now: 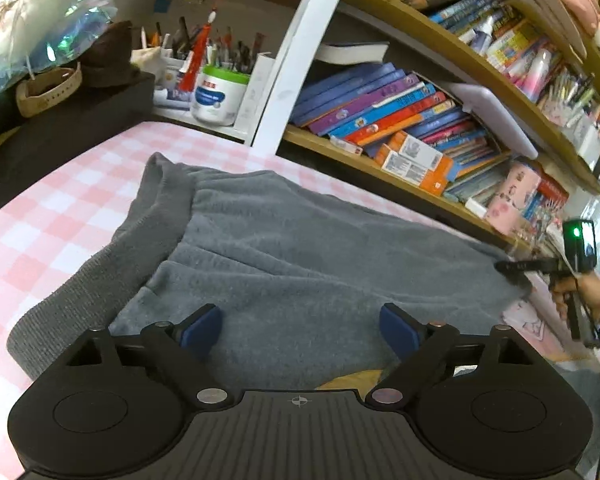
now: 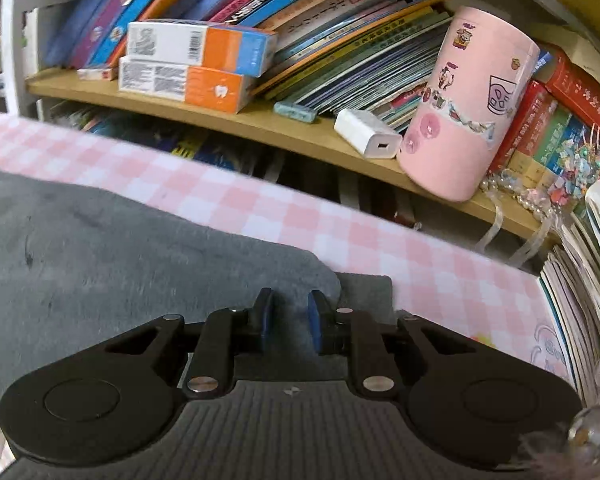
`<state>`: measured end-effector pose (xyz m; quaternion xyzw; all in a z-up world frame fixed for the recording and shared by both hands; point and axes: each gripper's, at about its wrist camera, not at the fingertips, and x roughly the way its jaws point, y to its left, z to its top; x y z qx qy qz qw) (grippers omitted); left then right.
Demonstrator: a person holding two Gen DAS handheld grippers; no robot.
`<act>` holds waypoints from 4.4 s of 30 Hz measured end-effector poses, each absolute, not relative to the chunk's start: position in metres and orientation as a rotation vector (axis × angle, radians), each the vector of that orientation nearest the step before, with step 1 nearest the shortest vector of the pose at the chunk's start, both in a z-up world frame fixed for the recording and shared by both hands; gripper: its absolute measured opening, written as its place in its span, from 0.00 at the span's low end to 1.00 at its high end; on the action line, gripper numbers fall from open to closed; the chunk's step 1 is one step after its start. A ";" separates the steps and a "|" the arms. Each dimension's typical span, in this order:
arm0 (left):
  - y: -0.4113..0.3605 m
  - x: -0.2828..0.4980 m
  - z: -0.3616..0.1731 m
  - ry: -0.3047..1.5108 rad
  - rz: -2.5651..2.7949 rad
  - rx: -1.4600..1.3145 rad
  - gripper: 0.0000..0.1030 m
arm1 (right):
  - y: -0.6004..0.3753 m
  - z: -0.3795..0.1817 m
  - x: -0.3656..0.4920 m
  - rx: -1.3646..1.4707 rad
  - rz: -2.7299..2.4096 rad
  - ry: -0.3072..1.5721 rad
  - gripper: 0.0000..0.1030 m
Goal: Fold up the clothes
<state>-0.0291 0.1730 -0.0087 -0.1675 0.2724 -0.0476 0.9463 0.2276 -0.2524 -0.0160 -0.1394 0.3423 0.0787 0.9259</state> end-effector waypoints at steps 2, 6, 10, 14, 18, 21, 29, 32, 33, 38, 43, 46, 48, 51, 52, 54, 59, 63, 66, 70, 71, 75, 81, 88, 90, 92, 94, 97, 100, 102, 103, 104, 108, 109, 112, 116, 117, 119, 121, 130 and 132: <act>0.170 -0.029 -0.008 0.560 -0.090 -0.321 0.87 | -0.251 -0.012 0.228 -0.287 0.162 0.720 0.19; 0.169 -0.029 -0.008 0.562 -0.082 -0.310 0.87 | -0.252 0.013 0.192 -0.258 0.212 0.664 0.52; 0.169 -0.028 -0.008 0.561 -0.075 -0.310 0.87 | -0.262 0.039 0.098 -0.291 0.343 0.602 0.53; 0.169 -0.029 -0.008 0.557 -0.052 -0.310 0.87 | -0.277 0.042 0.006 -0.326 0.421 0.591 0.58; 0.169 -0.031 -0.007 0.550 -0.015 -0.301 0.87 | -0.303 0.026 -0.055 -0.314 0.336 0.615 0.57; 0.169 -0.035 -0.005 0.527 0.011 -0.302 0.87 | -0.321 0.007 -0.085 -0.252 0.256 0.663 0.28; 0.183 -0.058 -0.005 0.437 0.043 -0.425 0.87 | -0.359 -0.013 -0.101 -0.147 0.158 0.648 0.35; 0.172 -0.081 -0.002 0.388 0.033 -0.433 0.87 | -0.356 -0.013 -0.111 -0.137 0.160 0.607 0.39; 0.166 -0.090 0.000 0.381 0.036 -0.423 0.87 | -0.355 -0.013 -0.113 -0.139 0.175 0.599 0.42; 0.139 -0.127 0.004 0.397 0.061 -0.398 0.87 | -0.346 0.000 -0.121 -0.148 0.247 0.542 0.48; 0.115 -0.154 0.020 0.417 0.097 -0.301 0.90 | -0.331 0.013 -0.135 -0.144 0.338 0.491 0.58; 0.102 -0.169 0.031 0.395 0.113 -0.220 0.94 | -0.323 0.016 -0.142 -0.140 0.353 0.475 0.63; 0.096 -0.179 0.036 0.371 0.121 -0.163 0.95 | -0.317 0.017 -0.145 -0.152 0.355 0.474 0.64; 0.095 -0.189 0.040 0.357 0.138 -0.138 0.95 | -0.311 0.015 -0.147 -0.158 0.381 0.486 0.64; 0.097 -0.193 0.041 0.353 0.145 -0.139 0.95 | -0.309 0.013 -0.147 -0.154 0.388 0.495 0.64; 0.099 -0.198 0.043 0.347 0.161 -0.151 0.95 | -0.307 0.008 -0.145 -0.145 0.401 0.518 0.64; 0.106 -0.205 0.044 0.346 0.194 -0.171 0.96 | -0.302 -0.003 -0.144 -0.135 0.434 0.569 0.69; 0.104 -0.202 0.041 0.361 0.198 -0.154 0.98 | -0.302 -0.006 -0.144 -0.128 0.443 0.578 0.72; 0.101 -0.199 0.038 0.371 0.194 -0.140 0.98 | -0.305 -0.006 -0.143 -0.127 0.431 0.584 0.72; 0.101 -0.196 0.038 0.386 0.186 -0.128 0.98 | -0.311 -0.009 -0.140 -0.119 0.410 0.602 0.72; 0.100 -0.195 0.039 0.389 0.188 -0.123 0.98 | -0.312 -0.010 -0.139 -0.116 0.406 0.608 0.72; 0.103 -0.202 0.045 0.360 0.187 -0.131 0.98 | -0.314 -0.013 -0.138 -0.112 0.402 0.623 0.73; 0.146 -0.198 0.036 0.386 0.227 -0.326 0.77 | -0.316 -0.012 -0.138 -0.105 0.404 0.625 0.73; 0.202 -0.171 0.012 0.443 0.271 -0.621 0.47 | -0.317 -0.014 -0.135 -0.112 0.396 0.638 0.73; 0.203 -0.156 0.008 0.466 0.280 -0.627 0.47 | -0.318 -0.014 -0.135 -0.112 0.394 0.639 0.72; 0.204 -0.141 0.005 0.488 0.299 -0.627 0.47 | -0.321 -0.014 -0.134 -0.112 0.395 0.641 0.72; 0.204 -0.126 0.003 0.509 0.319 -0.628 0.44 | -0.323 -0.014 -0.133 -0.111 0.398 0.643 0.72; 0.208 -0.118 -0.002 0.527 0.348 -0.650 0.27 | -0.324 -0.014 -0.133 -0.109 0.403 0.642 0.72; 0.214 -0.122 -0.008 0.519 0.323 -0.682 0.14 | -0.325 -0.015 -0.133 -0.108 0.405 0.642 0.72; 0.220 -0.132 -0.012 0.491 0.323 -0.713 0.13 | -0.325 -0.015 -0.133 -0.109 0.405 0.642 0.72; 0.223 -0.138 -0.013 0.478 0.323 -0.728 0.13 | -0.325 -0.015 -0.133 -0.108 0.406 0.642 0.72; 0.226 -0.143 -0.014 0.467 0.324 -0.738 0.13 | -0.325 -0.016 -0.132 -0.108 0.405 0.640 0.72; 0.221 -0.148 -0.012 0.465 0.328 -0.687 0.13 | -0.327 -0.017 -0.130 -0.110 0.406 0.635 0.72; 0.221 -0.149 -0.012 0.466 0.328 -0.682 0.13 | -0.327 -0.017 -0.130 -0.111 0.407 0.635 0.72; 0.220 -0.147 -0.014 0.473 0.328 -0.668 0.14 | -0.327 -0.017 -0.129 -0.113 0.408 0.634 0.72; 0.218 -0.149 -0.012 0.472 0.318 -0.647 0.19 | -0.327 -0.018 -0.130 -0.114 0.406 0.634 0.72; 0.217 -0.151 -0.011 0.470 0.320 -0.633 0.19 | -0.327 -0.018 -0.130 -0.115 0.405 0.634 0.72; 0.212 -0.155 -0.007 0.465 0.327 -0.600 0.20 | -0.327 -0.018 -0.129 -0.117 0.404 0.634 0.72; 0.205 -0.159 0.000 0.461 0.325 -0.548 0.20 | -0.326 -0.018 -0.129 -0.117 0.404 0.635 0.73; 0.160 -0.172 0.021 0.431 0.226 -0.345 0.59 | -0.323 -0.014 -0.132 -0.121 0.411 0.629 0.73; 0.151 -0.172 0.020 0.433 0.205 -0.318 0.66 | -0.322 -0.013 -0.133 -0.120 0.414 0.625 0.73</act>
